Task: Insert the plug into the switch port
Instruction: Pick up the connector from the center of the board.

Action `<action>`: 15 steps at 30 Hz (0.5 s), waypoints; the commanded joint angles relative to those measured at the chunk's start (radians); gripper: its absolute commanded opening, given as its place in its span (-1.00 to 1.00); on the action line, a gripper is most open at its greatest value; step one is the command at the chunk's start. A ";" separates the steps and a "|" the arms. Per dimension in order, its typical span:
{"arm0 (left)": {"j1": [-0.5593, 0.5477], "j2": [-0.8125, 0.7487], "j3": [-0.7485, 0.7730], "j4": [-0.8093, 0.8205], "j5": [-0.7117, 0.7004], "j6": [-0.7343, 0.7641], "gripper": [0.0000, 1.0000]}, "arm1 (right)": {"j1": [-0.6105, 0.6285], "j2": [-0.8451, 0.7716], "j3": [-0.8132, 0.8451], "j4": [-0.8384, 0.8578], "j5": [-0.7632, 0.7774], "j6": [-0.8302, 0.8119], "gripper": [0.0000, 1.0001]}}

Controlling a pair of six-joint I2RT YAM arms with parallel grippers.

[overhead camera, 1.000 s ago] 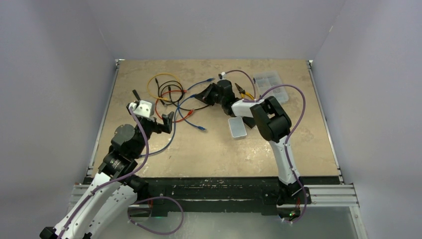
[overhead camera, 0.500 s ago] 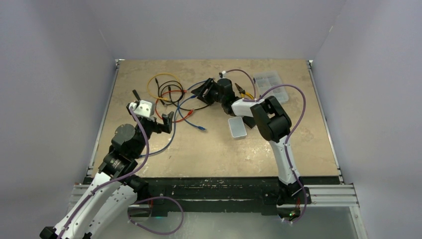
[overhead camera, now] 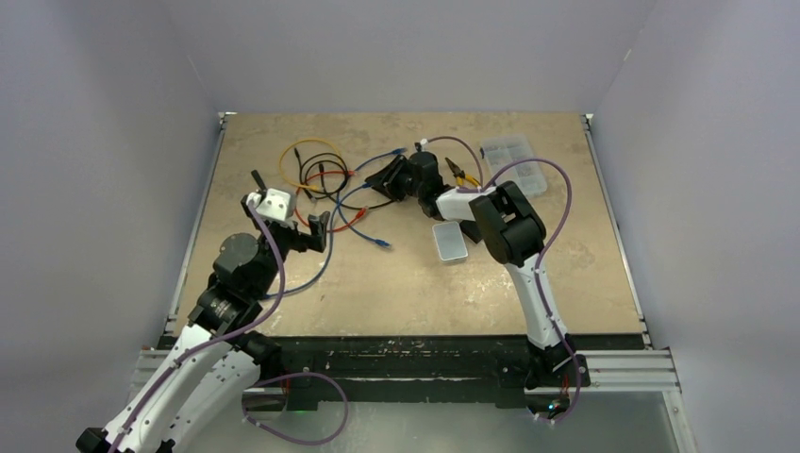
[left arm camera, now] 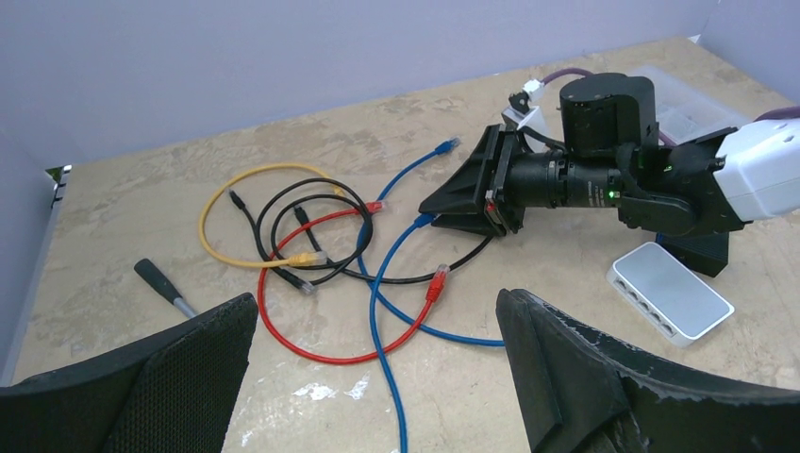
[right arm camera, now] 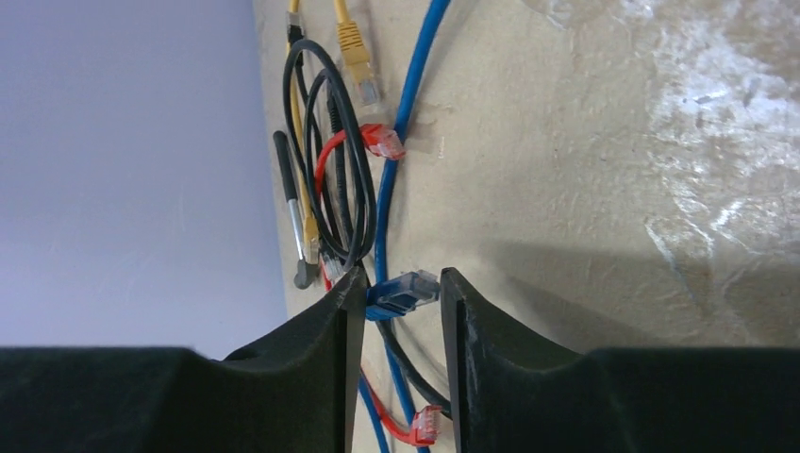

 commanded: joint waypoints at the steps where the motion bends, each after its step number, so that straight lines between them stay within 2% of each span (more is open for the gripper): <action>1: 0.006 -0.016 0.003 0.020 0.005 0.011 0.99 | -0.003 -0.011 0.033 0.006 0.006 0.006 -0.36; 6: 0.006 -0.012 0.002 0.027 0.031 0.004 0.99 | -0.003 -0.056 -0.001 0.093 -0.037 -0.006 -0.76; 11: 0.006 -0.003 0.004 0.030 0.050 -0.008 0.99 | -0.004 -0.155 -0.054 0.196 -0.103 -0.081 -1.00; 15: 0.006 -0.009 0.013 0.029 0.075 -0.010 0.99 | -0.003 -0.228 -0.102 0.326 -0.201 -0.145 -1.00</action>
